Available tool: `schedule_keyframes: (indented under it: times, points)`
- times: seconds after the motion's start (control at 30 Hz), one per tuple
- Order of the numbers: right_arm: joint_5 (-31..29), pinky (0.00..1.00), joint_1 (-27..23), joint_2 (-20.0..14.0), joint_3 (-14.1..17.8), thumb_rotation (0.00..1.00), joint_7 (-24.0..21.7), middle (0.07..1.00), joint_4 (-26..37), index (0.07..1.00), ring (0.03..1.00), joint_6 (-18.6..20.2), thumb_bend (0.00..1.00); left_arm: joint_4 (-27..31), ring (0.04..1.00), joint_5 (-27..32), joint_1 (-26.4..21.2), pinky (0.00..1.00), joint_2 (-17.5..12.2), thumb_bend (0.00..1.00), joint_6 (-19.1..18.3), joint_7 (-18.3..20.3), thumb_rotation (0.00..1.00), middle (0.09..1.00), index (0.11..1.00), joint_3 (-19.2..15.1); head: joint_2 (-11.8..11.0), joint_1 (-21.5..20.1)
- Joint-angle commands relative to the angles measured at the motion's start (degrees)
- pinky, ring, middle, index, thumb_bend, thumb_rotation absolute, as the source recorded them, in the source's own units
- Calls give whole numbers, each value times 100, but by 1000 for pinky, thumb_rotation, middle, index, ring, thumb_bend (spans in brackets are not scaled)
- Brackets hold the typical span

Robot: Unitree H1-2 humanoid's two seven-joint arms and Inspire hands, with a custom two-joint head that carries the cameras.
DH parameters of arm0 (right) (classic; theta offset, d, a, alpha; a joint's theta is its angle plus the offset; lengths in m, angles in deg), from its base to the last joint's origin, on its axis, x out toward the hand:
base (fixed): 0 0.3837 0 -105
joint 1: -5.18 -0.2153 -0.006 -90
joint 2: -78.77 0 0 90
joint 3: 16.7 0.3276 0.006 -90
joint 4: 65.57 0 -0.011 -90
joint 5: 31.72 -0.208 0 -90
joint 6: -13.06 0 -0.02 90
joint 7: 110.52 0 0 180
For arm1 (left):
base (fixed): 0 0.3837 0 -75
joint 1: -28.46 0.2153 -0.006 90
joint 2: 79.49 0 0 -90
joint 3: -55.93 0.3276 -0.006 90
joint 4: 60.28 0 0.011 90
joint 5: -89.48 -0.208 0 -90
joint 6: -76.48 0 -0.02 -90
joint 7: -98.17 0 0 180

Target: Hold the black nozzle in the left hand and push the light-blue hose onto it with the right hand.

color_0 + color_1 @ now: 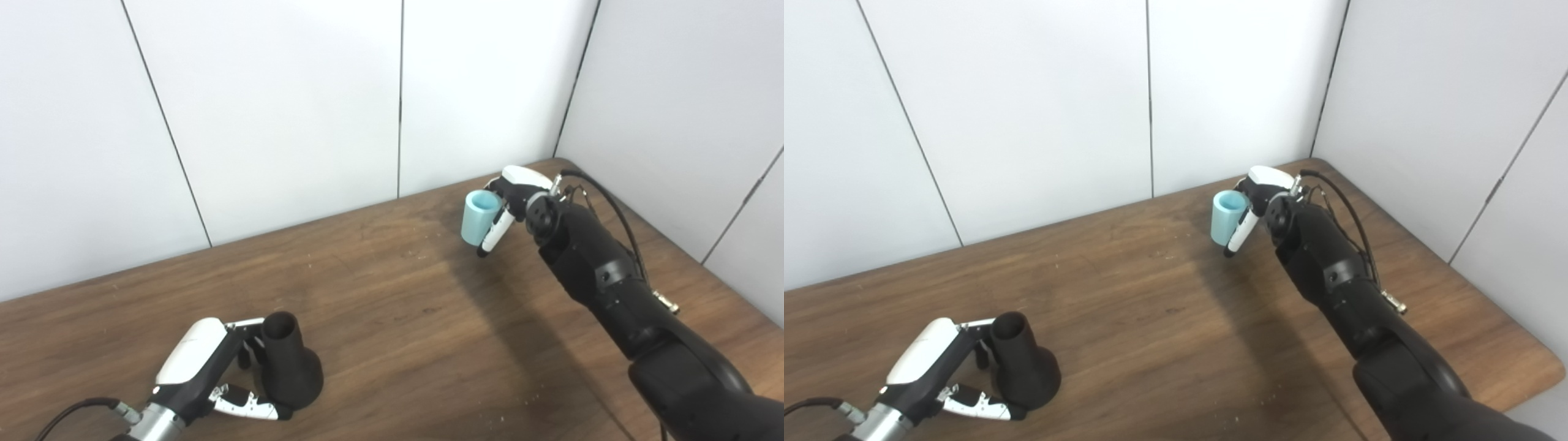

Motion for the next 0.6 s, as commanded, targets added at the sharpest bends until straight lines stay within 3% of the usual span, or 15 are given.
schedule_keyframes:
  times: [0.0, 0.57]
  points:
    - [50, 531, -221, -93, 33, 117, 146, 764, 108, 812, 665, 19, 915, -286, 466, -280, 353, 452, -360, 526, -246, 410, 0, 470, 490, 91, 4, -1]
    - [-18, 523, -234, -24, 39, 122, 341, 755, 141, 811, 665, 15, 886, -284, 456, -248, 350, 416, -352, 526, -238, 422, 0, 467, 492, 121, 34, 4]
